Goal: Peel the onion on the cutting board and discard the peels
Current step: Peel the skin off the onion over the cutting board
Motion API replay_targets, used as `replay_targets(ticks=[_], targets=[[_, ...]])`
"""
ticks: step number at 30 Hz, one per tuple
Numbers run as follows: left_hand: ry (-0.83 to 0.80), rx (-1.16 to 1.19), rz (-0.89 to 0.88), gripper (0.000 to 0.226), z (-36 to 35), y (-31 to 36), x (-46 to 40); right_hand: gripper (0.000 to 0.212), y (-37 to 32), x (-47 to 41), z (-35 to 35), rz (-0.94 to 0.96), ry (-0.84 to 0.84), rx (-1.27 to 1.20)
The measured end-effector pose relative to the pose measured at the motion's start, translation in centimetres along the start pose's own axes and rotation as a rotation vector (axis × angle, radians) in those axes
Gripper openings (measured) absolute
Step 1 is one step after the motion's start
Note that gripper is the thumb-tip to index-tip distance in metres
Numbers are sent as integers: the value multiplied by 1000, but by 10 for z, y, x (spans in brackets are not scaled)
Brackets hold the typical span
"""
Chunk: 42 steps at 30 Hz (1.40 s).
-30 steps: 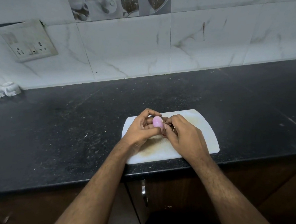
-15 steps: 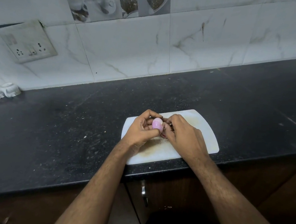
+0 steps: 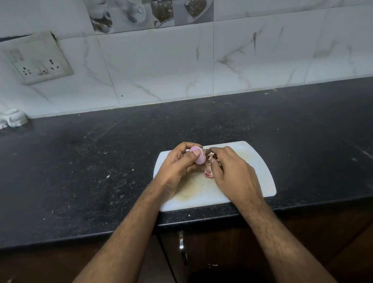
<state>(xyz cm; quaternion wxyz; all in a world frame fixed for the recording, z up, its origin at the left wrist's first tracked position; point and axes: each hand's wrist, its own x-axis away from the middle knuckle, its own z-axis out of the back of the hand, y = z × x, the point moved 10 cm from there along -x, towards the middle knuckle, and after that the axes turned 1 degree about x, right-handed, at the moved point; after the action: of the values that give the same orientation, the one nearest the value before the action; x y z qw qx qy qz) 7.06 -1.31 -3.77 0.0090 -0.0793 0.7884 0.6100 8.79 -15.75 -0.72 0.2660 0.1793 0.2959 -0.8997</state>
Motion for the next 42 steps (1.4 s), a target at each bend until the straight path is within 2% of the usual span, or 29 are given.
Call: replay_targets(ticks=[7,10,18,35,42], targets=[[-18,-38,-12,28,-1,3,0,21,-6,5,11,68,75,-123],[-37,-41,-1,31,-2,2,0,24,-4,4,10,64,70,-155],[-85,-99,-5,36,-4,-4,-2,25,3,4,9,32,67,-147],[-54,-79,2,32,-5,-2,1,18,1,6,9,82,127,-142],[-91,-76,-19,32,-7,-1,0,31,-7,7,12,136,127,-112]])
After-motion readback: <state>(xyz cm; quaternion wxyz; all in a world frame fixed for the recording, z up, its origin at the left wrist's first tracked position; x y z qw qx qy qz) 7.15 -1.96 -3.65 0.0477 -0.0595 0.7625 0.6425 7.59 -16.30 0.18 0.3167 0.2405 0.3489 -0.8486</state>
